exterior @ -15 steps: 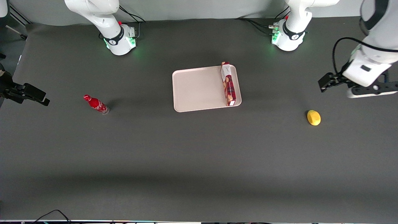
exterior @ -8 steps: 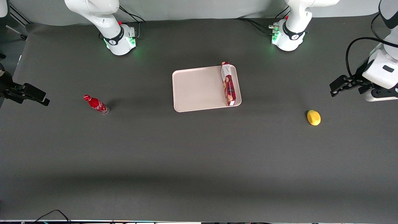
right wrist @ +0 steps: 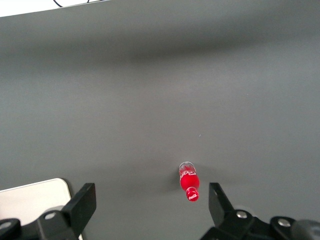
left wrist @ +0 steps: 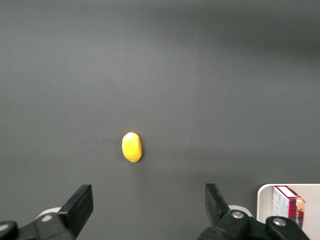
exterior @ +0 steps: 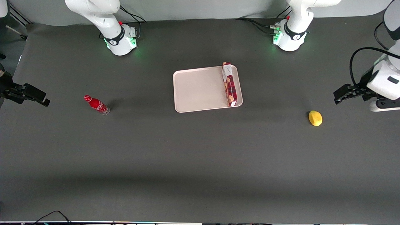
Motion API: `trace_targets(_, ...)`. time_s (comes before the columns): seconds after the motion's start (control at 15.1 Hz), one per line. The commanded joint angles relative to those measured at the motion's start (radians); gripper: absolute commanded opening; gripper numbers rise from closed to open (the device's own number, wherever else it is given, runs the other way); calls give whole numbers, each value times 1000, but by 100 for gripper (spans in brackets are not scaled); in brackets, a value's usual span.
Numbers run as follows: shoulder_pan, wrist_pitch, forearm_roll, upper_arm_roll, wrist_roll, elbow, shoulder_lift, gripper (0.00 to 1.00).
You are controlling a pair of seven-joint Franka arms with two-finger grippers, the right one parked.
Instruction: Place red cookie box on tray
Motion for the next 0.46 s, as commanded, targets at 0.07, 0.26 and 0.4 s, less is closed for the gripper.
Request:
trace_targets(0.07,91,-16,0,-54,80,25,18,100)
trace_targets(0.26,86,-10,3,-59,72,34,27,100)
trace_targets(0.4,88,-13,3,-59,77,48,38,100)
